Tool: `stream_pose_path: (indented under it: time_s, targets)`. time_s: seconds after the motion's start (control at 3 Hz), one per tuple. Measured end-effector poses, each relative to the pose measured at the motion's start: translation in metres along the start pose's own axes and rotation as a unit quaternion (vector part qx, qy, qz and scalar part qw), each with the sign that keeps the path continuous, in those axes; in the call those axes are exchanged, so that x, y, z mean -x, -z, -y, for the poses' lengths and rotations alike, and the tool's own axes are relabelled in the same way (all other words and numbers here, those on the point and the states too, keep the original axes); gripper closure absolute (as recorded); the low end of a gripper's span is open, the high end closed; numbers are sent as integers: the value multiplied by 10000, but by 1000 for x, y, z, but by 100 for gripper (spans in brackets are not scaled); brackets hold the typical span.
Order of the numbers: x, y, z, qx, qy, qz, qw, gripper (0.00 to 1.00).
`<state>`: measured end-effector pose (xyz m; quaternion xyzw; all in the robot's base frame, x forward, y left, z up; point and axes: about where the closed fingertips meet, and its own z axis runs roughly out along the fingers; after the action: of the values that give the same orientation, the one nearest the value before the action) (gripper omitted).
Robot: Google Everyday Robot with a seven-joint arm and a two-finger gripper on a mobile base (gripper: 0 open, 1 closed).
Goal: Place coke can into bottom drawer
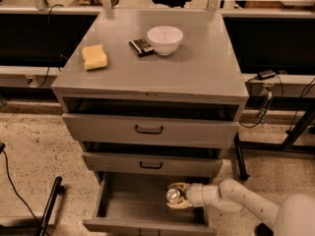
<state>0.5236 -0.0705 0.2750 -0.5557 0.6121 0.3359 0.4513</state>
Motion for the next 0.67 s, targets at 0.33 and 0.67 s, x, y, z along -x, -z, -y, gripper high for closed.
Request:
stream_pose_path:
  time_s: [0.33, 0.67]
  targets:
    - [1, -2, -1, 14, -4, 10, 10000, 0]
    - [2, -2, -4, 20, 13, 13, 10000, 0]
